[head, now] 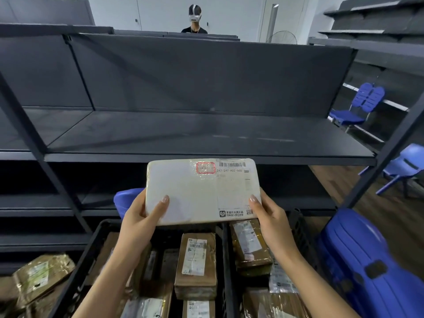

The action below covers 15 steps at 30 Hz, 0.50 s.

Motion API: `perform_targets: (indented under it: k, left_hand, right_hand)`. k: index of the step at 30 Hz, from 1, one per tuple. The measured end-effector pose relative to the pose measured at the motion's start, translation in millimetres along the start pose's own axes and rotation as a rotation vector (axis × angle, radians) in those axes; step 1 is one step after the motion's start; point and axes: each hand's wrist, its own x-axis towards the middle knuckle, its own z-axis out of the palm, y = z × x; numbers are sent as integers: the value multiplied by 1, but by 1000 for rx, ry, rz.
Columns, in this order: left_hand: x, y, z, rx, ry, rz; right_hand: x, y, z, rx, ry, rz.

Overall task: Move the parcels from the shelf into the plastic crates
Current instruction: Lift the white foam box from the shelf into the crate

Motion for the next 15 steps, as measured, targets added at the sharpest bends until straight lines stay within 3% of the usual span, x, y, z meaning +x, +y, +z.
perform_targets:
  k: [15]
  left_hand:
    - [1, -27, -9, 79, 57, -94]
  right_hand:
    - [-1, 18, 15, -135, 12, 135]
